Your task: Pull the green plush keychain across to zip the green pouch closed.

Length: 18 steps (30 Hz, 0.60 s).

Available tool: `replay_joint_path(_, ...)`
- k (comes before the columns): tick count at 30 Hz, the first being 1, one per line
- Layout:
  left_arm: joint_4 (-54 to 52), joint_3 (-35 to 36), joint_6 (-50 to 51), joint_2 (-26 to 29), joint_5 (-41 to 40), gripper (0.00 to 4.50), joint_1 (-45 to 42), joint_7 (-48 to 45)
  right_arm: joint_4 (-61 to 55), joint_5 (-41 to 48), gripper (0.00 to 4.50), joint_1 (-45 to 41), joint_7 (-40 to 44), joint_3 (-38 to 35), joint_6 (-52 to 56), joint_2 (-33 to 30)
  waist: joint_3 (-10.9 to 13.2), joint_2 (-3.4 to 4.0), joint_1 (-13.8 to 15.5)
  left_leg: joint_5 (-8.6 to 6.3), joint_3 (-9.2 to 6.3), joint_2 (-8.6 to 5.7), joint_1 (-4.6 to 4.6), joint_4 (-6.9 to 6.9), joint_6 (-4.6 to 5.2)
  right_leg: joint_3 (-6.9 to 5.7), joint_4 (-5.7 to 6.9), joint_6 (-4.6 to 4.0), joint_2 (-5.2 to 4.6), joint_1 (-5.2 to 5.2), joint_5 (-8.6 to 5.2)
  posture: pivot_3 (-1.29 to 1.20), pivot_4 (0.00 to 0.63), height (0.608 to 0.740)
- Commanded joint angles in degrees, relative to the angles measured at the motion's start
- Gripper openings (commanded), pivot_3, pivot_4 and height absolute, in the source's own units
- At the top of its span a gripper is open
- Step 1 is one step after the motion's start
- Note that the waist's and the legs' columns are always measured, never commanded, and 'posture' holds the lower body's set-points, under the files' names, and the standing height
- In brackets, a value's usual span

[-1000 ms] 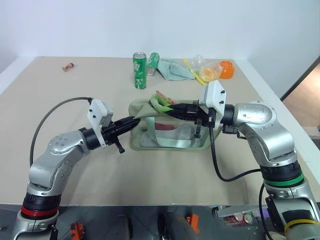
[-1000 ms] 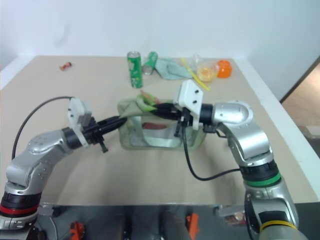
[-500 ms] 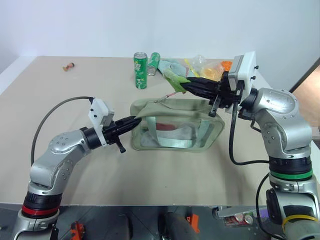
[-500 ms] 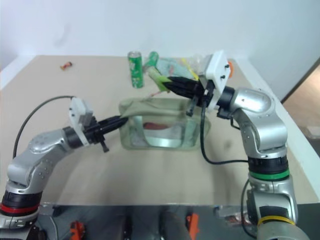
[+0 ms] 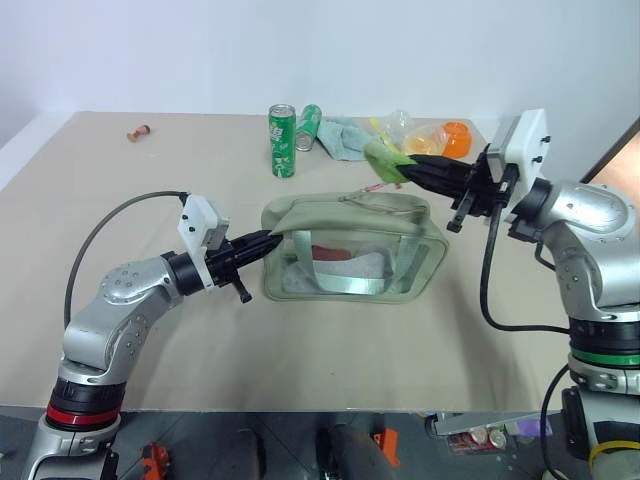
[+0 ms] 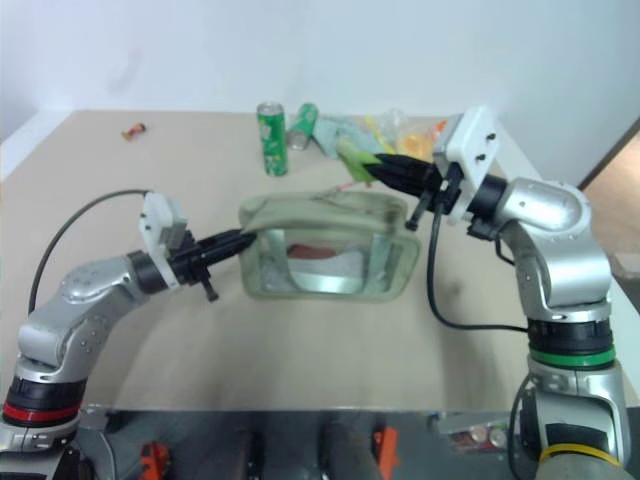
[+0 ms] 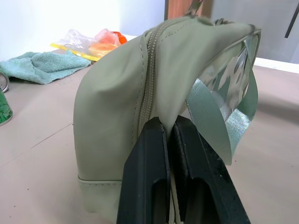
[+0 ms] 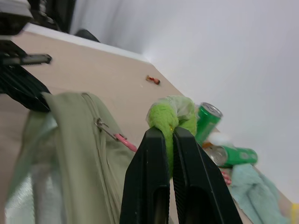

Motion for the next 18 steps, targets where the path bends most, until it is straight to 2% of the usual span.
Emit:
replay_joint_path(1,0.32,0.44,0.88,0.71,0.21,0.00,-0.46,0.54,1.97,-0.70,0.07,-0.08,0.22,-5.28,-2.25,-3.65,0.00,0.00,0.00,0.00,-0.01,-0.02,-0.01,0.00,0.00,0.00,-0.01,0.01,0.00,0.00,-0.01,0.00,0.150,0.740)
replay_joint_path(8,0.62,0.25,0.94,0.92,0.32,0.00,-0.78,0.42,6.33,-2.94,0.07,4.87,0.09,-9.62,-5.72,-8.79,0.00,0.00,-0.03,0.00,-0.01,-0.01,0.00,-0.01,0.01,0.00,-0.01,0.03,-0.01,0.00,-0.02,0.00,0.150,0.740)
replay_joint_path(18,0.15,0.35,1.36,0.92,0.22,0.00,-0.92,0.42,11.61,-9.07,0.07,19.31,-0.63,-14.77,-13.47,-13.30,0.00,0.00,0.00,0.01,-0.02,-0.05,0.02,0.00,0.02,0.00,-0.01,0.08,-0.04,0.04,-0.03,0.00,0.150,0.740)
